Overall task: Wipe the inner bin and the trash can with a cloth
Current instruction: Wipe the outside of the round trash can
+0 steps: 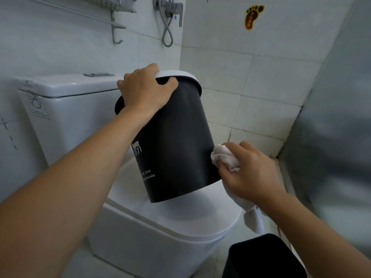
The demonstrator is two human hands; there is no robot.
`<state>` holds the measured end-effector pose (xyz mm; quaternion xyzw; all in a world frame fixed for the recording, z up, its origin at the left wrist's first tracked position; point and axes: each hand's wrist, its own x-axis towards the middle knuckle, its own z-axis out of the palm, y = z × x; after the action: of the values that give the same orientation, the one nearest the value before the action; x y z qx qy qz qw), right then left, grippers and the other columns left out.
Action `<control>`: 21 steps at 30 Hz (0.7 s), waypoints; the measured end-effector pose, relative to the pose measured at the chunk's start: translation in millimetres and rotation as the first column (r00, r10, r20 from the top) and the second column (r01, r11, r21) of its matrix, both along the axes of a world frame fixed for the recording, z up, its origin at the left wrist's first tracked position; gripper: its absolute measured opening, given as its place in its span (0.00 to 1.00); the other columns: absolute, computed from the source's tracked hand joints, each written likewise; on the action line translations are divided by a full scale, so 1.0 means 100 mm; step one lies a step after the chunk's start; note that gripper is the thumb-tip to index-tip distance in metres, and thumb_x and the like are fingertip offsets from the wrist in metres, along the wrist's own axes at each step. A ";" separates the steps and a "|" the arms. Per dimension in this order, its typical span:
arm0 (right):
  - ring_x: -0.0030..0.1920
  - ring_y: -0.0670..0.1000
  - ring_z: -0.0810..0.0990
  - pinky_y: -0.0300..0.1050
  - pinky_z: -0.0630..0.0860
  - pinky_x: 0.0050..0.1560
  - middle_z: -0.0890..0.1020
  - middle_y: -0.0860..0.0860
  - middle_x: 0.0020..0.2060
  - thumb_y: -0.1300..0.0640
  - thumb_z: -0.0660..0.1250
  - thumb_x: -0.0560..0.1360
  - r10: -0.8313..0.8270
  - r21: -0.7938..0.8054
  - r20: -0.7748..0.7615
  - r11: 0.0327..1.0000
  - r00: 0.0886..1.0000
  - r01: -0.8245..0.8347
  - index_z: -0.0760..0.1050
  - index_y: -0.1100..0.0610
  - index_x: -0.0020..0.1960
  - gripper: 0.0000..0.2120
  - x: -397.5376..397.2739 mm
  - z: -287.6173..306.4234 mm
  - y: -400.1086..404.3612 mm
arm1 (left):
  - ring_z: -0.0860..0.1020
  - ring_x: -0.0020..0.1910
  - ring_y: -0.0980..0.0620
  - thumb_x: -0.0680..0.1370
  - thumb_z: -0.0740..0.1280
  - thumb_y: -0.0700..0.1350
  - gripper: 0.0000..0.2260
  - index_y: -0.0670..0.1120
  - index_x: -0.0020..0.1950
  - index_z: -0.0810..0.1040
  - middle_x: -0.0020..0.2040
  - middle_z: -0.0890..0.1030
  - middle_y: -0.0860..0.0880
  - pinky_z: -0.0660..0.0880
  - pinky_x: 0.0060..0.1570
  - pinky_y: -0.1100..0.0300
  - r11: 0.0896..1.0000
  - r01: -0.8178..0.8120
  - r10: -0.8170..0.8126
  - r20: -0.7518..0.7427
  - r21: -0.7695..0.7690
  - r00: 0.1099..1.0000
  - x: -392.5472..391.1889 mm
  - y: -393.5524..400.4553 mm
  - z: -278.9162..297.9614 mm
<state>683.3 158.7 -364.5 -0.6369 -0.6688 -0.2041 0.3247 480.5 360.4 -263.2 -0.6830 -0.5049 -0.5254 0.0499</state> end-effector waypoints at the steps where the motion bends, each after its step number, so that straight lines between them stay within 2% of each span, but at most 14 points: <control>1: 0.32 0.47 0.72 0.38 0.65 0.29 0.74 0.44 0.37 0.46 0.68 0.74 0.011 0.004 -0.005 1.000 1.000 -0.011 0.81 0.48 0.54 0.11 -0.02 -0.02 -0.01 | 0.74 0.47 0.38 0.74 0.63 0.63 0.17 0.48 0.42 0.70 0.40 0.78 0.48 0.62 0.50 0.50 1.000 -0.001 0.001 -0.007 0.003 1.000 0.01 -0.01 0.00; 4: 0.33 0.47 0.72 0.41 0.69 0.30 0.75 0.45 0.39 0.47 0.70 0.73 0.132 -0.007 0.014 0.991 0.991 -0.132 0.80 0.47 0.55 0.11 -0.12 -0.03 -0.09 | 0.74 0.47 0.38 0.74 0.63 0.63 0.18 0.48 0.41 0.69 0.39 0.77 0.47 0.62 0.50 0.50 1.000 0.000 0.000 -0.021 0.008 1.000 0.05 -0.02 0.01; 8: 0.36 0.45 0.70 0.40 0.69 0.30 0.75 0.44 0.41 0.47 0.71 0.72 0.310 -0.099 0.173 0.950 0.935 -0.296 0.81 0.45 0.59 0.15 -0.26 -0.05 -0.17 | 0.74 0.44 0.39 0.74 0.62 0.63 0.18 0.49 0.38 0.65 0.36 0.74 0.49 0.64 0.49 0.49 0.999 0.021 -0.019 -0.042 0.033 0.999 0.12 -0.06 0.02; 10: 0.36 0.45 0.70 0.41 0.70 0.30 0.75 0.44 0.41 0.46 0.70 0.72 0.290 -0.106 0.174 0.956 0.941 -0.275 0.80 0.45 0.60 0.16 -0.21 -0.04 -0.15 | 0.74 0.44 0.38 0.73 0.61 0.63 0.18 0.49 0.38 0.65 0.36 0.73 0.49 0.64 0.49 0.49 0.999 0.022 -0.020 -0.049 0.033 0.999 0.13 -0.07 0.03; 13: 0.35 0.47 0.73 0.44 0.74 0.31 0.76 0.45 0.41 0.45 0.68 0.74 0.125 -0.050 0.077 0.991 0.989 -0.122 0.80 0.46 0.58 0.14 -0.03 0.01 -0.07 | 0.75 0.46 0.38 0.74 0.61 0.63 0.17 0.49 0.38 0.65 0.38 0.75 0.48 0.64 0.50 0.48 1.000 0.014 -0.014 -0.036 0.009 0.999 0.09 -0.05 0.03; 16: 0.34 0.47 0.74 0.46 0.77 0.31 0.76 0.45 0.40 0.44 0.67 0.75 -0.004 -0.029 0.016 1.000 1.000 0.004 0.79 0.46 0.56 0.12 0.02 -0.01 -0.01 | 0.74 0.46 0.38 0.74 0.62 0.62 0.18 0.50 0.37 0.64 0.38 0.75 0.48 0.63 0.49 0.49 1.000 0.020 -0.020 -0.030 0.001 0.999 0.07 -0.06 0.02; 18: 0.34 0.47 0.72 0.46 0.75 0.30 0.75 0.45 0.39 0.45 0.67 0.74 0.018 -0.031 0.033 0.999 0.999 -0.017 0.79 0.47 0.54 0.11 -0.04 -0.04 -0.02 | 0.74 0.45 0.38 0.74 0.62 0.63 0.18 0.50 0.36 0.63 0.37 0.75 0.48 0.63 0.49 0.50 1.000 0.025 -0.024 -0.031 0.007 0.999 0.07 -0.07 0.02; 21: 0.35 0.46 0.71 0.45 0.73 0.30 0.74 0.45 0.40 0.47 0.70 0.73 0.166 -0.049 0.089 0.986 0.982 -0.162 0.80 0.47 0.57 0.13 -0.16 -0.03 -0.10 | 0.74 0.45 0.38 0.74 0.62 0.63 0.18 0.50 0.37 0.65 0.37 0.74 0.48 0.63 0.49 0.49 0.999 0.031 -0.030 -0.032 0.012 0.999 0.08 -0.07 0.02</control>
<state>667.0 148.4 -368.0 -0.5762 -0.7374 -0.1921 0.2957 488.6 353.8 -261.5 -0.6986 -0.4902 -0.5184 0.0541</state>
